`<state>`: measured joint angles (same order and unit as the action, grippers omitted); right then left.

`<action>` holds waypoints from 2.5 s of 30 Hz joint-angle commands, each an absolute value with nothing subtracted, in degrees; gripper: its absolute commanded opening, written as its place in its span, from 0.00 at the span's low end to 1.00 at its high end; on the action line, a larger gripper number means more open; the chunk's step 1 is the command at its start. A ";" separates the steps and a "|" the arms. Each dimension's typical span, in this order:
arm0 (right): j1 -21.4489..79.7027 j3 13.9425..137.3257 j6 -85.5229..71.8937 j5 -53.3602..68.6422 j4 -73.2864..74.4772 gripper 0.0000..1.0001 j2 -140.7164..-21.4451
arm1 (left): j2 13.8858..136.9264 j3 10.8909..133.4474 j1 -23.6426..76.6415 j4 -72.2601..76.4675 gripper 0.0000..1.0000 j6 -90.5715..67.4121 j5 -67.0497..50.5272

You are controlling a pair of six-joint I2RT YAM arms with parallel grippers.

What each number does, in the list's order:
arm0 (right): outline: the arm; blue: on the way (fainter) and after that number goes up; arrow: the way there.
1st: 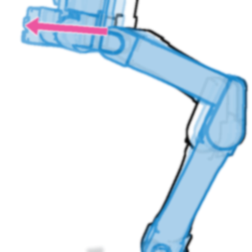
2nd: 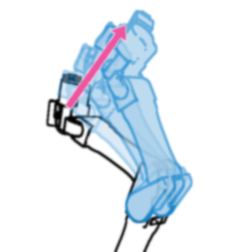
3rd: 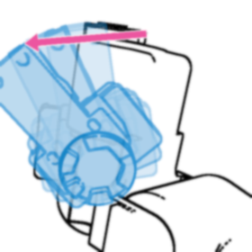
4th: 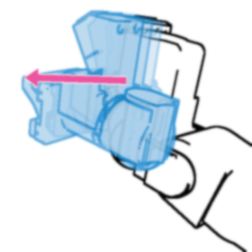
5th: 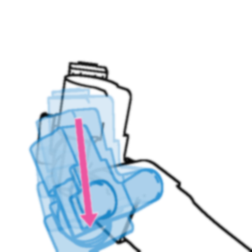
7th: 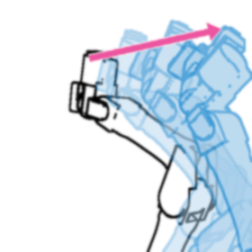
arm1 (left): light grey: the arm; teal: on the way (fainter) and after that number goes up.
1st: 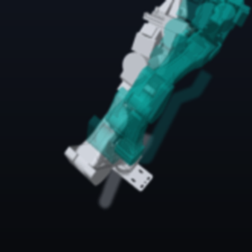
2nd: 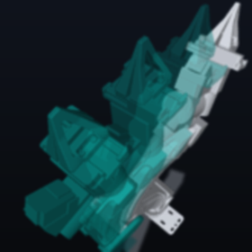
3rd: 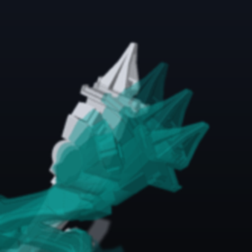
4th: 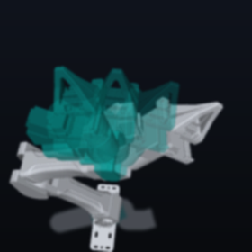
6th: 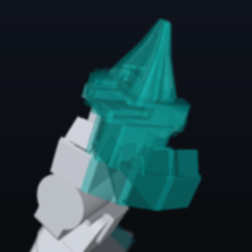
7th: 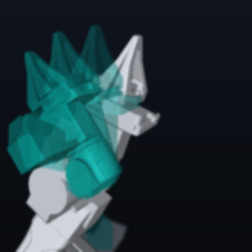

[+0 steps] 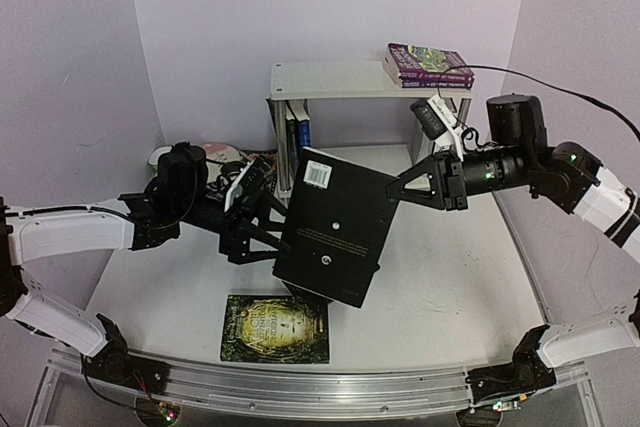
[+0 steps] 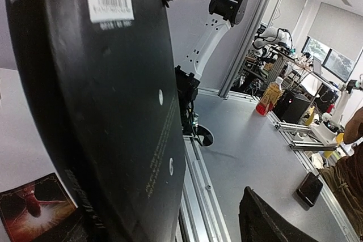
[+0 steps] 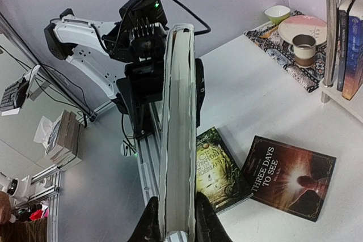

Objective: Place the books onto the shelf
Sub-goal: Pass from the right arm to the left, then pass from the left arm to the right

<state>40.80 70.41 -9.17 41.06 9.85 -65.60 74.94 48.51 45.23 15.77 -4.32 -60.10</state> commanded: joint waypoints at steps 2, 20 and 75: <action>40.71 65.43 -14.50 39.63 -12.31 0.00 -60.50 | 73.09 45.20 45.35 18.24 0.71 -2.83 -62.66; 40.76 74.31 3.63 29.55 25.30 0.98 -61.78 | 64.81 55.05 46.58 -16.29 0.00 20.74 -40.08; 37.25 88.63 -57.75 52.92 5.89 0.00 -82.93 | 60.04 51.52 61.98 28.65 0.42 99.12 -2.80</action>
<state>36.49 89.27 -55.27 52.66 8.21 -85.84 61.01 47.99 61.73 18.02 101.69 -3.66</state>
